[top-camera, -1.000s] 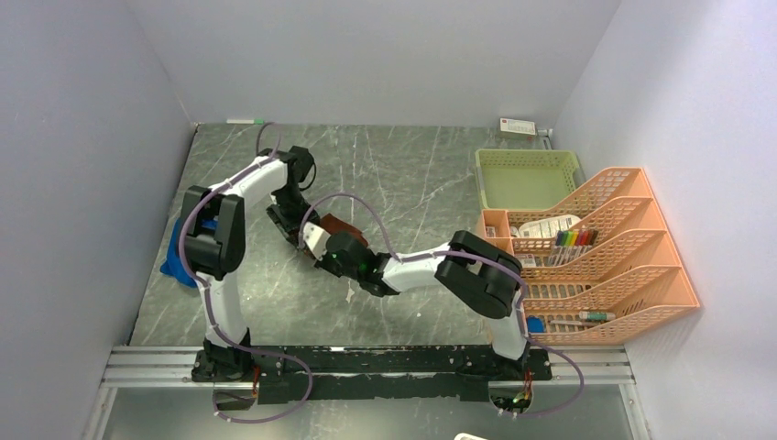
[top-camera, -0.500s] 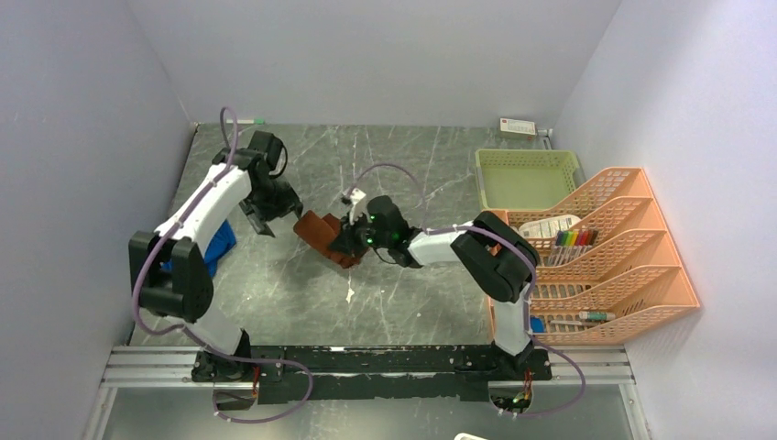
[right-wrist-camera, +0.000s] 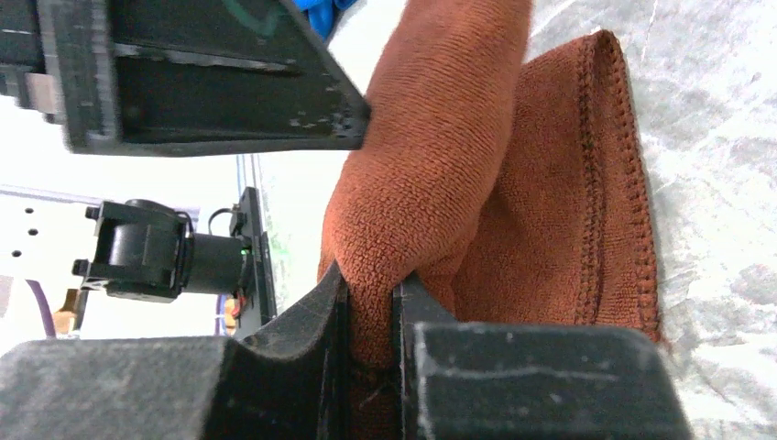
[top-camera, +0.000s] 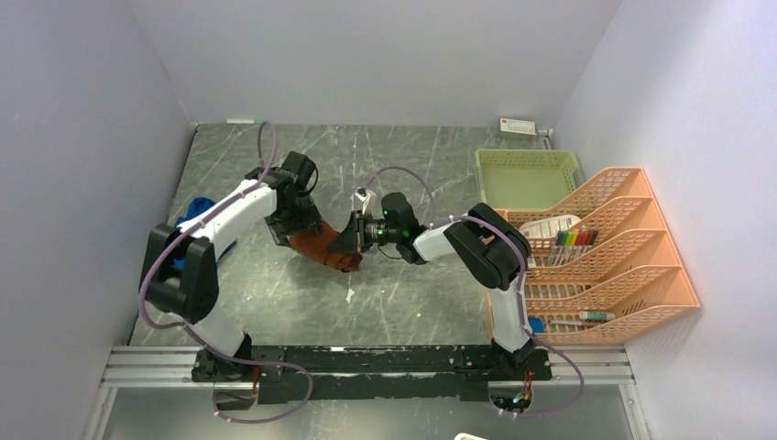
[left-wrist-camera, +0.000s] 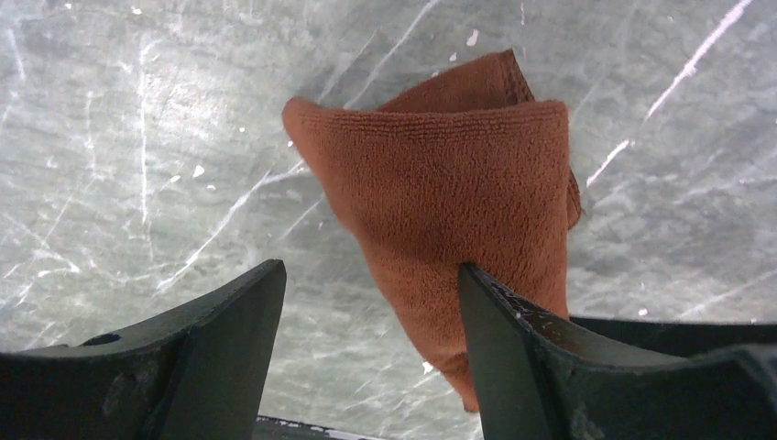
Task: Roll the towels
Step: Roll the towel at the center of the board.
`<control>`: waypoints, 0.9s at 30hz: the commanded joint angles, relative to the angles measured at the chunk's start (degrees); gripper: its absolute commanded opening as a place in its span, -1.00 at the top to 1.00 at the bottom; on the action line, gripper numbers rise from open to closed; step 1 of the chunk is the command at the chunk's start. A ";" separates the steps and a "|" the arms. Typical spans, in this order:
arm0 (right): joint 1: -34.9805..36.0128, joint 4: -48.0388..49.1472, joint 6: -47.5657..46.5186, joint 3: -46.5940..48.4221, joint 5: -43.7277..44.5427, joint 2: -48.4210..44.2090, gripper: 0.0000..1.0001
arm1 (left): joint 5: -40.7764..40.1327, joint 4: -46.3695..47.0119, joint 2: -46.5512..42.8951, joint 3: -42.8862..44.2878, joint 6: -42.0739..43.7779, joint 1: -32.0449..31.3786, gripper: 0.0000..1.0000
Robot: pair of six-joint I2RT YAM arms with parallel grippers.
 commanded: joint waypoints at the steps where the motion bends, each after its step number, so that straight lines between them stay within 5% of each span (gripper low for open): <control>1: -0.06 4.64 3.87 0.01 -3.68 -0.28 1.00 | -1.97 3.62 4.39 1.77 -2.45 -0.33 -0.58; 7: -0.14 5.59 4.22 -0.38 -3.57 -0.62 1.00 | 1.20 8.10 4.89 -4.33 -8.78 -0.33 -0.58; 19: -0.15 2.49 2.36 0.46 -3.34 0.27 1.00 | -1.92 15.47 -9.39 -9.83 -19.03 -0.50 -0.58; 27: 0.42 -0.17 -0.86 1.51 -4.20 -0.51 1.00 | -0.38 12.85 -6.15 -10.31 -20.65 -3.14 -0.59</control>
